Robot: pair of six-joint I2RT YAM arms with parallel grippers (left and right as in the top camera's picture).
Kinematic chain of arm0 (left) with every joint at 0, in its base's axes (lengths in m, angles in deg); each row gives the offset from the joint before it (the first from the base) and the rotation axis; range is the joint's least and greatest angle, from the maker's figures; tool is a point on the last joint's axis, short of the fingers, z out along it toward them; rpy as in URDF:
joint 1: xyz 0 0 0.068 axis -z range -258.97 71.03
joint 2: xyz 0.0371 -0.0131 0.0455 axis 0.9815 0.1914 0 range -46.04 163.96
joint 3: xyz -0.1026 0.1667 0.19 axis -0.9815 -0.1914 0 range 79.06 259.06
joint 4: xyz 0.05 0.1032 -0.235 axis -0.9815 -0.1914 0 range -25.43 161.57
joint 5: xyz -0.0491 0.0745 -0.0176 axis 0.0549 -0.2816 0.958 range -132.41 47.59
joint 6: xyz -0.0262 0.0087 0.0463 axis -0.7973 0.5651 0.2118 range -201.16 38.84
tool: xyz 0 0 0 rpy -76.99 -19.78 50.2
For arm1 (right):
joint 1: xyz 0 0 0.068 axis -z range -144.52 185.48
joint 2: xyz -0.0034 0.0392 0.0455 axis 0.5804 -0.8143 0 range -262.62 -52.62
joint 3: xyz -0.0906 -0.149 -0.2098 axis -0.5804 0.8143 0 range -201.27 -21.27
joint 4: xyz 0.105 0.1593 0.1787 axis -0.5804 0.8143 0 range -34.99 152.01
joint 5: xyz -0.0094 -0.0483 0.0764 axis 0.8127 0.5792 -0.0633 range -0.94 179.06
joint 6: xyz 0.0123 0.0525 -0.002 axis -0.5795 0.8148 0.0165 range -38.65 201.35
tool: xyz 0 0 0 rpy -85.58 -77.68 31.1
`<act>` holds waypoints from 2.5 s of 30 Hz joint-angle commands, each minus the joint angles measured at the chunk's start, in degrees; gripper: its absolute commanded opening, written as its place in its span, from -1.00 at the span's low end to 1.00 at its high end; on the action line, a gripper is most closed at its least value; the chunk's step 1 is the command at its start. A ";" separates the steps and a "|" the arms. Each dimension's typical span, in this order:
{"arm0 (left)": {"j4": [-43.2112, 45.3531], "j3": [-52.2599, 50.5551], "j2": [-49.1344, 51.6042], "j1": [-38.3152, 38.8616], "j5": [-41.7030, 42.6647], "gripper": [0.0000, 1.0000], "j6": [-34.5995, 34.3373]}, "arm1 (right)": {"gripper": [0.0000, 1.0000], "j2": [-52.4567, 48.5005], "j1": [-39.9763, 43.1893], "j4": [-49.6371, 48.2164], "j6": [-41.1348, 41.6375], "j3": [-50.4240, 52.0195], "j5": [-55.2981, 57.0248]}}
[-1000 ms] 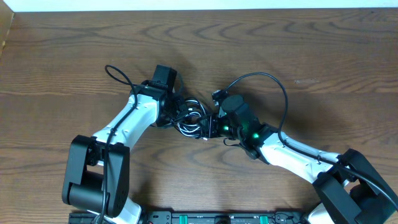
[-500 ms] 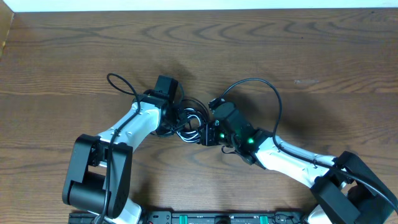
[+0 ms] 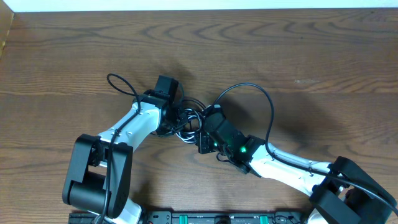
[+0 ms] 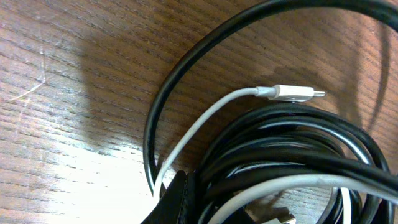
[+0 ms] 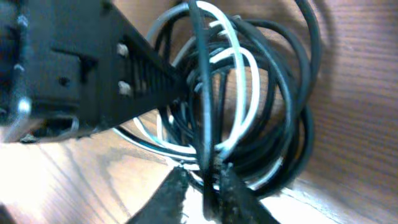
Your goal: Untangle cables
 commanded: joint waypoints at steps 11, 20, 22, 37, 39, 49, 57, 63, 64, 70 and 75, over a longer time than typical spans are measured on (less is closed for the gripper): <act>0.24 -1.22 0.81 0.22 0.33 -0.85 -0.37 | -0.67 2.34 4.00 -1.97 -0.90 -0.20 -1.01; 0.48 -1.22 0.81 0.22 1.62 -0.85 -0.76 | -0.98 1.57 4.00 -1.62 -0.90 -0.20 -1.05; 0.52 -1.22 0.81 0.22 1.62 -0.85 -0.76 | -0.98 1.57 3.89 -1.20 -0.90 -0.20 -1.05; 0.68 -1.22 0.81 0.22 1.62 -0.85 -0.76 | -0.98 0.33 -2.23 6.14 -0.90 -0.09 1.11; 0.68 -1.22 0.81 0.22 1.62 -0.84 -0.76 | -0.98 0.20 -2.60 5.95 -0.92 -0.09 1.14; 0.66 -1.22 0.81 0.22 1.84 -0.85 -0.76 | -0.98 0.94 0.74 -4.55 -0.70 -0.26 -6.47; 0.55 -1.14 0.76 0.20 1.84 -0.66 -0.61 | -0.69 1.01 4.76 -5.88 -0.70 -0.26 -12.33; -6.36 3.43 -2.78 -0.66 1.29 -0.21 7.39 | -0.09 1.01 10.43 -5.51 -2.89 -0.26 -24.41; -6.73 3.48 -4.04 -0.66 0.79 -0.13 7.48 | -0.05 1.01 11.43 -4.59 -2.82 -0.26 -24.44; -11.13 3.48 -14.69 -0.66 -5.95 0.54 7.39 | -0.02 0.98 15.72 1.40 -2.64 -0.26 -24.39; -16.76 3.45 -22.14 0.39 -5.27 0.25 7.23 | -0.01 0.98 19.45 6.58 -2.67 -0.26 -24.39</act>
